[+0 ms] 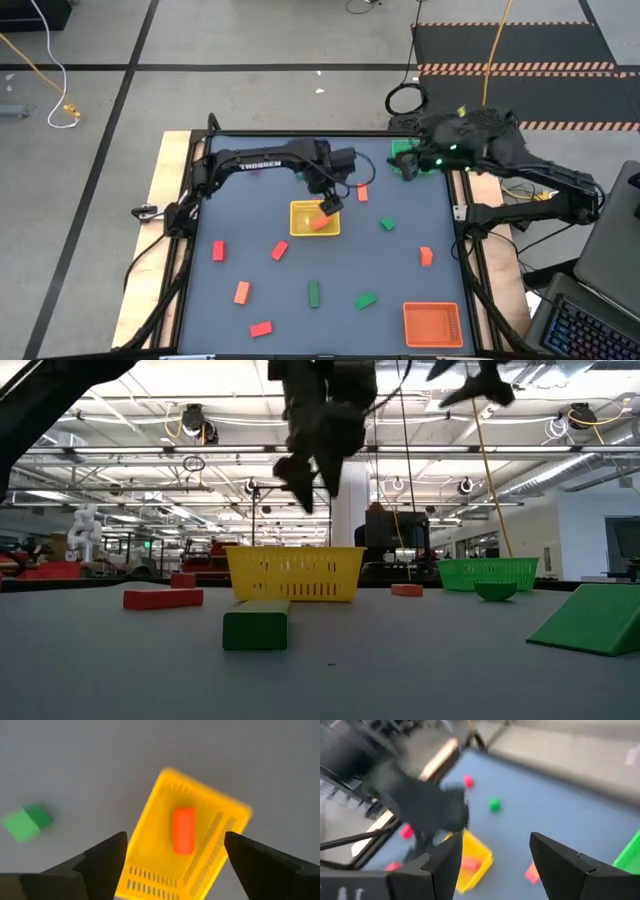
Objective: Sort & place blocks by color
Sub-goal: Put the green block into the green basket
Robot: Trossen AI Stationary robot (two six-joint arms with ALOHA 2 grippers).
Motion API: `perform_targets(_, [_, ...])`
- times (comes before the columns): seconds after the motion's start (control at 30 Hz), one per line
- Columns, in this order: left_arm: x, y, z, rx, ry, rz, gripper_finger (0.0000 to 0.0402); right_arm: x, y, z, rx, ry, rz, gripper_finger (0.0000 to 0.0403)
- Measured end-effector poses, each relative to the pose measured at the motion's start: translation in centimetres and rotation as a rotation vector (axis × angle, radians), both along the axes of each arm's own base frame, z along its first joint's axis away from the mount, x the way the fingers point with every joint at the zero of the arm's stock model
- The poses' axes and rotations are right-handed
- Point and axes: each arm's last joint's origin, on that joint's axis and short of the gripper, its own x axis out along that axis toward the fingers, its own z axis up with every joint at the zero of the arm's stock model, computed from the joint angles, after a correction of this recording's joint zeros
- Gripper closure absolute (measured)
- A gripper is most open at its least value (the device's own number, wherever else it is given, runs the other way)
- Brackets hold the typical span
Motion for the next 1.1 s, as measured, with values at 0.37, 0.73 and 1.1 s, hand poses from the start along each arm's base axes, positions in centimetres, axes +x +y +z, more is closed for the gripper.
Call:
perform_targets(0.37, [-2.6, 3.3, 12.2, 0.138, -0.537, 0.027, 0.0147, 2.0, 0.4, -9.2, 0.327, 0.020, -0.084, 0.0186])
perform_targets(0.73, [-9.8, 2.5, 20.4, 0.297, -0.770, 0.016, 0.0191, 5.8, -0.2, -12.8, 0.343, 0.135, -0.081, 0.0203])
perform_targets(1.1, [-15.2, 0.4, 24.1, 0.332, -0.847, 0.006, 0.0208, 8.3, 1.6, -14.1, 0.390, 0.551, 0.126, 0.0203])
